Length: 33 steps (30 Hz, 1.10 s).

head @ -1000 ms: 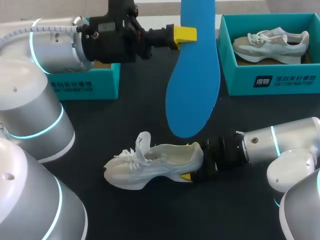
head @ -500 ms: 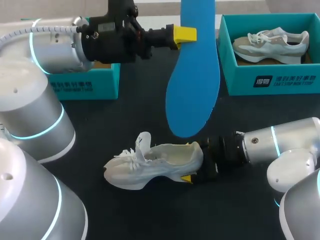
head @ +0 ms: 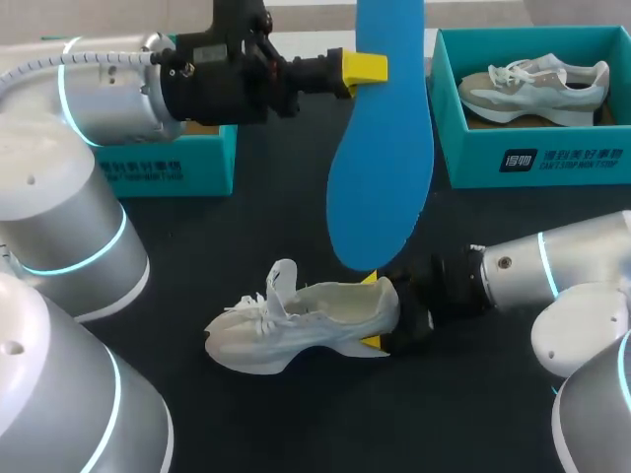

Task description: Take the shoe out of the shoebox, open the shoe tongue, remove and reinsert the insole, then place the shoe into the shoebox

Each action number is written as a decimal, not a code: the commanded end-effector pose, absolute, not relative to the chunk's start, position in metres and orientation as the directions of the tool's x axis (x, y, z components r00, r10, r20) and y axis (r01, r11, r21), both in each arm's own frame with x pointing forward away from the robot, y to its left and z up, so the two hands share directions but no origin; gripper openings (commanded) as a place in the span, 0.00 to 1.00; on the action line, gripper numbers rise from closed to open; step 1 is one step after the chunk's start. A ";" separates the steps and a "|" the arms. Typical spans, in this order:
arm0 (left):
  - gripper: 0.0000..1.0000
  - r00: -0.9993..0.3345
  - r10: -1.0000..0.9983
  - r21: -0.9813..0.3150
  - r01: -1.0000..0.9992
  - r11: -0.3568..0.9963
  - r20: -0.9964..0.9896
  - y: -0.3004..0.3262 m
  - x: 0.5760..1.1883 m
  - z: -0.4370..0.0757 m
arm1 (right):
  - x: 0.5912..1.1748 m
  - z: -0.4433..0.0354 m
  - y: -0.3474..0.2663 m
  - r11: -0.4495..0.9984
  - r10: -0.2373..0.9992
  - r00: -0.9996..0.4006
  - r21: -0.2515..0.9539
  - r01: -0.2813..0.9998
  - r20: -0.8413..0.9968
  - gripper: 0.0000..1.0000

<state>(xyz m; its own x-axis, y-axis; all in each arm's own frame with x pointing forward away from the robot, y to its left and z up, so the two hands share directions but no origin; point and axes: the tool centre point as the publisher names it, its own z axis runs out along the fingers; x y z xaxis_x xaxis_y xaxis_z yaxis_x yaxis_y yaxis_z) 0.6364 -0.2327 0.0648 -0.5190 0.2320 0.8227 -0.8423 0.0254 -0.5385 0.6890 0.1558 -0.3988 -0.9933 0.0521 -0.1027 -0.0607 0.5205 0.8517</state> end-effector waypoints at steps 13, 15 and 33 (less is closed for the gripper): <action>0.00 -0.519 0.230 -0.538 -0.843 0.025 0.823 -0.232 0.635 0.064 | 0.694 -0.362 0.107 0.840 0.097 -0.995 0.538 0.066 -0.029 1.00; 0.00 -0.519 0.230 -0.538 -0.843 0.025 0.823 -0.232 0.635 0.064 | 0.694 -0.357 0.104 0.864 0.102 -0.994 0.499 0.072 -0.033 1.00; 0.00 -0.519 0.230 -0.538 -0.843 0.025 0.823 -0.232 0.635 0.064 | 0.687 -0.345 0.103 0.949 0.064 -0.998 0.311 0.052 -0.027 1.00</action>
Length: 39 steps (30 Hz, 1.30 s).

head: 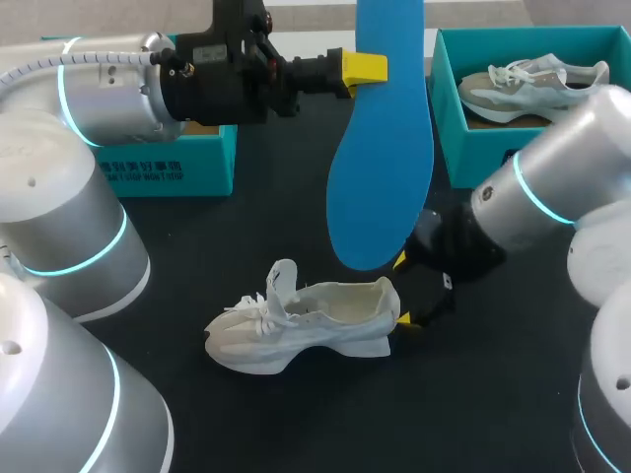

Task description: Take the shoe out of the shoebox, open the shoe tongue, remove and reinsert the insole, then place the shoe into the shoebox

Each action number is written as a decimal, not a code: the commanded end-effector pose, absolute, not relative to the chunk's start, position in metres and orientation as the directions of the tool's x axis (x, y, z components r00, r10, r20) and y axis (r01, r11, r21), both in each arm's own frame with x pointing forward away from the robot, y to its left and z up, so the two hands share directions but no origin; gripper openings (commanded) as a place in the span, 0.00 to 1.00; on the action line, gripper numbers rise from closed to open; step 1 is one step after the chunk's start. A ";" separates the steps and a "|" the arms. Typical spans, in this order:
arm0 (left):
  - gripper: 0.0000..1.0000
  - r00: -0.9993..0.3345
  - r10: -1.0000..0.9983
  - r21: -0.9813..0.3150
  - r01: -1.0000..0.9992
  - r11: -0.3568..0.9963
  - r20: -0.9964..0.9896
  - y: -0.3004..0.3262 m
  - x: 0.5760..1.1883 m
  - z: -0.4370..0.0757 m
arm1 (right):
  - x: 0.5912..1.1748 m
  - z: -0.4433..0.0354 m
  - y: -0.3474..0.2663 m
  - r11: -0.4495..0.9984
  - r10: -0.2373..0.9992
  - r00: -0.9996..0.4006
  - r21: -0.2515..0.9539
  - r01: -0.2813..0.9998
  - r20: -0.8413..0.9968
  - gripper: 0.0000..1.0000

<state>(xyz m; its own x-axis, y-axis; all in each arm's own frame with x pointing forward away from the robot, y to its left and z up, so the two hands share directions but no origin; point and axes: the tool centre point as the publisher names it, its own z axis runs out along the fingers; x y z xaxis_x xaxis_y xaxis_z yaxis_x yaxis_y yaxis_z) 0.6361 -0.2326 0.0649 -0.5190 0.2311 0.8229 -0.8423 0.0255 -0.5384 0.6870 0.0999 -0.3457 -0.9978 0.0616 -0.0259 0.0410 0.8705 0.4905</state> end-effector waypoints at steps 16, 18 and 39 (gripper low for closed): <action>0.00 -0.519 0.230 -0.538 -0.843 0.025 0.823 -0.232 0.635 0.064 | 0.692 -0.324 0.131 0.983 0.058 -0.998 0.179 0.052 -0.028 1.00; 0.00 -0.519 0.230 -0.538 -0.843 0.025 0.823 -0.232 0.635 0.064 | 0.689 -0.324 0.134 0.982 0.063 -0.998 0.177 0.060 -0.012 1.00; 0.00 -0.519 0.230 -0.538 -0.843 0.025 0.823 -0.232 0.635 0.064 | 0.677 -0.326 0.140 0.984 0.120 -0.991 0.140 0.111 -0.051 1.00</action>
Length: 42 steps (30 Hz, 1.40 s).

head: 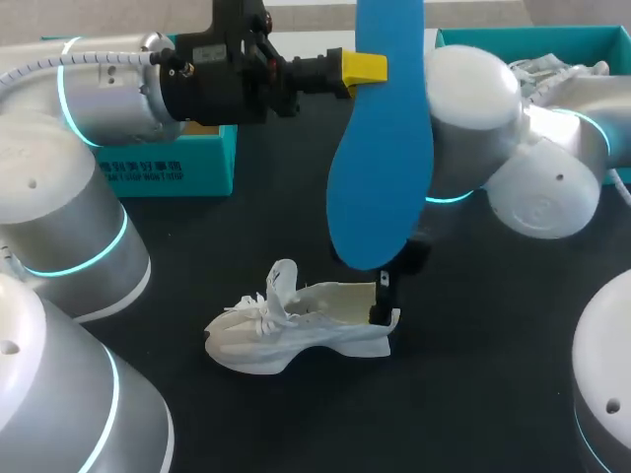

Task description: Take the shoe out of the shoebox, open the shoe tongue, remove and reinsert the insole, then place the shoe into the shoebox

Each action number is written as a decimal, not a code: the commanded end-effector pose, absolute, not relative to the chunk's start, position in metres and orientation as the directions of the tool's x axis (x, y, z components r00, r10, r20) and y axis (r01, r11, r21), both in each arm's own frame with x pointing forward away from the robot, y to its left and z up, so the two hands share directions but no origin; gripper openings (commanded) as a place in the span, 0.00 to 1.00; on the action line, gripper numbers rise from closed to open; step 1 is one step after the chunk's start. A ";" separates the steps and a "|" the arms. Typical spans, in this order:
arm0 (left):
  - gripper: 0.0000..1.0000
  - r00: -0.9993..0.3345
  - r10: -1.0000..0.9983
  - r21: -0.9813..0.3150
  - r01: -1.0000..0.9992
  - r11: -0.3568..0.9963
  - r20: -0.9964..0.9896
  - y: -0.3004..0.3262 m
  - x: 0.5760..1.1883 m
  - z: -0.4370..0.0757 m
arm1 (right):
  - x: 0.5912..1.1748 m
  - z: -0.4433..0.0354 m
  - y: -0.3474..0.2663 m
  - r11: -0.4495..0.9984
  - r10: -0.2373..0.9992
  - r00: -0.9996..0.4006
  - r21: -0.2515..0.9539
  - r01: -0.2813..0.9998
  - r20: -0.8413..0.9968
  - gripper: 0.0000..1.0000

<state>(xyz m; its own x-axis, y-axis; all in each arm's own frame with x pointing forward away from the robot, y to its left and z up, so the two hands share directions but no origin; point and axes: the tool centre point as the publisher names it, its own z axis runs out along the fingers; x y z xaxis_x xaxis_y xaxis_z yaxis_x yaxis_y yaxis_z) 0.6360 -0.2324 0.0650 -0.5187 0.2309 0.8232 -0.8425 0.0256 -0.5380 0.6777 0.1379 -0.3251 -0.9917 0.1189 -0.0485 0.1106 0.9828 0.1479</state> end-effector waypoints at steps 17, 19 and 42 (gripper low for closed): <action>0.00 -0.519 0.230 -0.538 -0.843 0.025 0.823 -0.232 0.635 0.064 | 0.697 -0.329 0.198 0.983 0.102 -0.994 0.159 0.093 -0.049 1.00; 0.00 -0.519 0.230 -0.538 -0.843 0.025 0.823 -0.232 0.635 0.064 | 0.702 -0.336 0.203 0.983 0.093 -0.995 0.163 0.084 -0.047 1.00; 0.00 -0.519 0.230 -0.538 -0.843 0.025 0.823 -0.232 0.635 0.064 | 0.719 -0.383 0.213 0.981 0.057 -0.998 0.182 0.060 0.021 0.00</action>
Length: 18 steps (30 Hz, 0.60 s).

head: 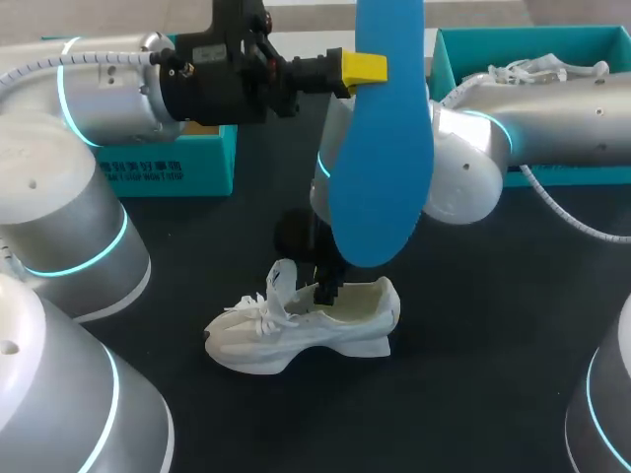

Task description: Take the shoe out of the shoebox, open the shoe tongue, remove and reinsert the insole, then place the shoe into the shoebox

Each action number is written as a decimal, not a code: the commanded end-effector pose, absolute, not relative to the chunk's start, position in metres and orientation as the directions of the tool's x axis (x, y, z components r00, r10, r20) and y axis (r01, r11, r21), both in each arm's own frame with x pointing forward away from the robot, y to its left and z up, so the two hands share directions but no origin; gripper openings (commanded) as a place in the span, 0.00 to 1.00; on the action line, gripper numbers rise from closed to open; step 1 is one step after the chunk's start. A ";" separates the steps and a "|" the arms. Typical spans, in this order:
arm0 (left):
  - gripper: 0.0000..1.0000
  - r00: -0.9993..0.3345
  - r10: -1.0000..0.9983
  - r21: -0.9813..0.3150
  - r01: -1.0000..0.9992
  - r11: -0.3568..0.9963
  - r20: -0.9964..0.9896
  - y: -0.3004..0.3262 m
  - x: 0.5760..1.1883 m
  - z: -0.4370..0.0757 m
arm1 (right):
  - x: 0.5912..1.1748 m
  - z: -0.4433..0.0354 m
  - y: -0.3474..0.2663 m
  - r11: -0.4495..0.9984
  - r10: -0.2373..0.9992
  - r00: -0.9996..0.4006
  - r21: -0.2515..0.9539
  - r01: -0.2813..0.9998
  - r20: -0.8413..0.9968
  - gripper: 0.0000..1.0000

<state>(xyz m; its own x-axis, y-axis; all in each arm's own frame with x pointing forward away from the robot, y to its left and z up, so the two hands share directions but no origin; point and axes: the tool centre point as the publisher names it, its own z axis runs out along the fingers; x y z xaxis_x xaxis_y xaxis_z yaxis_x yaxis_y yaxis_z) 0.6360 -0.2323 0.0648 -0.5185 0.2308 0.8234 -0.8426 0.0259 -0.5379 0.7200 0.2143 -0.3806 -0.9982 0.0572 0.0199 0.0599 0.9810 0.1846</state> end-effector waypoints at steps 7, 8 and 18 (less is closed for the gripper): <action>0.00 -0.519 0.230 -0.538 -0.843 0.025 0.823 -0.232 0.635 0.064 | 0.717 -0.378 0.204 0.987 0.090 -0.995 0.132 0.095 0.038 0.00; 0.00 -0.519 0.230 -0.538 -0.843 0.025 0.823 -0.232 0.635 0.064 | 0.716 -0.376 0.202 0.987 0.113 -0.993 0.113 0.117 0.043 0.00; 0.00 -0.519 0.230 -0.538 -0.843 0.025 0.823 -0.232 0.635 0.064 | 0.702 -0.351 0.171 0.744 0.629 -0.762 0.166 0.647 0.152 0.00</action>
<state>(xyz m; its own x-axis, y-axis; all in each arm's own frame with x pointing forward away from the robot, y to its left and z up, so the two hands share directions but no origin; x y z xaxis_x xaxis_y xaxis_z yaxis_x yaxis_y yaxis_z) 0.6360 -0.2323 0.0648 -0.5185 0.2309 0.8233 -0.8426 0.0258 -0.5379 0.7110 0.1903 -0.3625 -0.9217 0.3746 0.1008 0.3829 0.9202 0.0812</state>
